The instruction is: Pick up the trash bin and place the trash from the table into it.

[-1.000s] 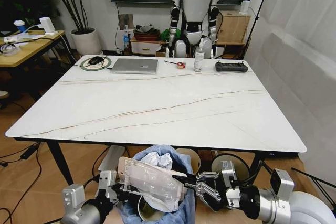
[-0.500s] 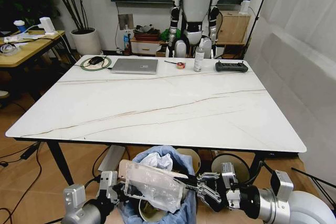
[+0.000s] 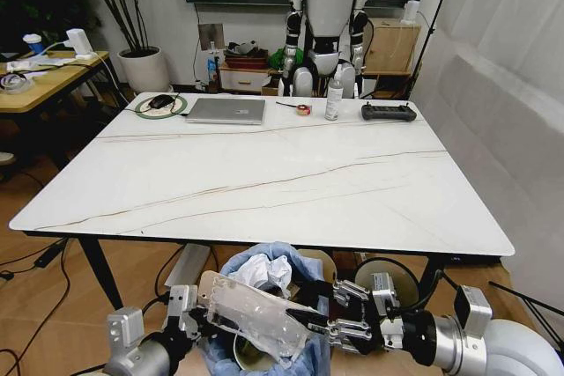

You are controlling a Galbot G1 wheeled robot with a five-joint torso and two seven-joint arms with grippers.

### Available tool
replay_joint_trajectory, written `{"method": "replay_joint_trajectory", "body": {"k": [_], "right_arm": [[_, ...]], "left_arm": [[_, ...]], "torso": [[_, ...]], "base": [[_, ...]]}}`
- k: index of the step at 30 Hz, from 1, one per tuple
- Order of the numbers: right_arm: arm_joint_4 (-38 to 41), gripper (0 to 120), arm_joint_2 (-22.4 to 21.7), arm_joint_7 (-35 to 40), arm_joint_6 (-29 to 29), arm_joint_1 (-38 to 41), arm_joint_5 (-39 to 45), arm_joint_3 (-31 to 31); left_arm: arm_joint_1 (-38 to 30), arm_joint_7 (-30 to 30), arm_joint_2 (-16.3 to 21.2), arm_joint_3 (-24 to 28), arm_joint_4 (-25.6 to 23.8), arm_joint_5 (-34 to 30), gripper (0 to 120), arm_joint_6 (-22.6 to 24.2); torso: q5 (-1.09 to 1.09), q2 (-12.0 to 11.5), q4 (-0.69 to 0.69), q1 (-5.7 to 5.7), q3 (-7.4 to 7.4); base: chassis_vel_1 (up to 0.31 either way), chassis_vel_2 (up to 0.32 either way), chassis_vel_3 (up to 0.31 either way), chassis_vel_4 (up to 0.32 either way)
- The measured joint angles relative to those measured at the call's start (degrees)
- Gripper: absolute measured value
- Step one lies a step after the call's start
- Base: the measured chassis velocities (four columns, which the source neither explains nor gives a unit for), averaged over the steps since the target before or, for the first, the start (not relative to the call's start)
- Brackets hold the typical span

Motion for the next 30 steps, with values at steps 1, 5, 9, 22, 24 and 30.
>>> {"method": "replay_joint_trajectory", "body": {"k": [1, 5, 9, 22, 24, 30], "right_arm": [[0.0, 74, 0.0, 0.0, 0.0, 0.0, 0.0, 0.0], [-0.4, 88, 0.0, 0.1, 0.1, 0.2, -0.1, 0.1], [-1.1, 99, -0.1, 0.0, 0.2, 0.4, -0.7, 0.2], [-2.3, 100, -0.6, -0.2, 0.2, 0.7, -1.6, 0.9], [-2.3, 100, -0.9, -0.3, 0.3, 0.9, -1.5, 1.0], [-2.6, 100, -1.5, -0.4, 0.6, 1.3, -1.3, 1.5]], "left_arm": [[0.0, 0.0, 0.0, 0.0, 0.0, 0.0, 0, 0.0], [0.0, 0.0, 0.0, 0.1, 0.0, 0.0, 0, 0.0], [0.0, 0.0, -0.2, 0.3, 0.0, 0.0, 0, 0.0], [0.1, 0.1, 0.2, 0.1, 0.0, 0.0, 0, 0.0], [0.2, 0.1, 0.3, 0.1, 0.0, 0.0, 0, 0.0], [0.3, 0.2, 0.4, 0.1, 0.0, 0.0, 0, 0.0]], "torso": [[0.00, 0.0, 0.00, 0.00, 0.00], [0.00, 0.0, 0.00, 0.00, 0.00], [0.00, 0.0, 0.00, 0.00, 0.00], [0.00, 0.0, 0.00, 0.00, 0.00], [0.00, 0.0, 0.00, 0.00, 0.00], [0.00, 0.0, 0.00, 0.00, 0.00]], "base": [[0.000, 0.000, 0.000, 0.000], [0.000, 0.000, 0.000, 0.000], [0.000, 0.000, 0.000, 0.000], [0.000, 0.000, 0.000, 0.000], [0.000, 0.000, 0.000, 0.000], [0.000, 0.000, 0.000, 0.000]]}}
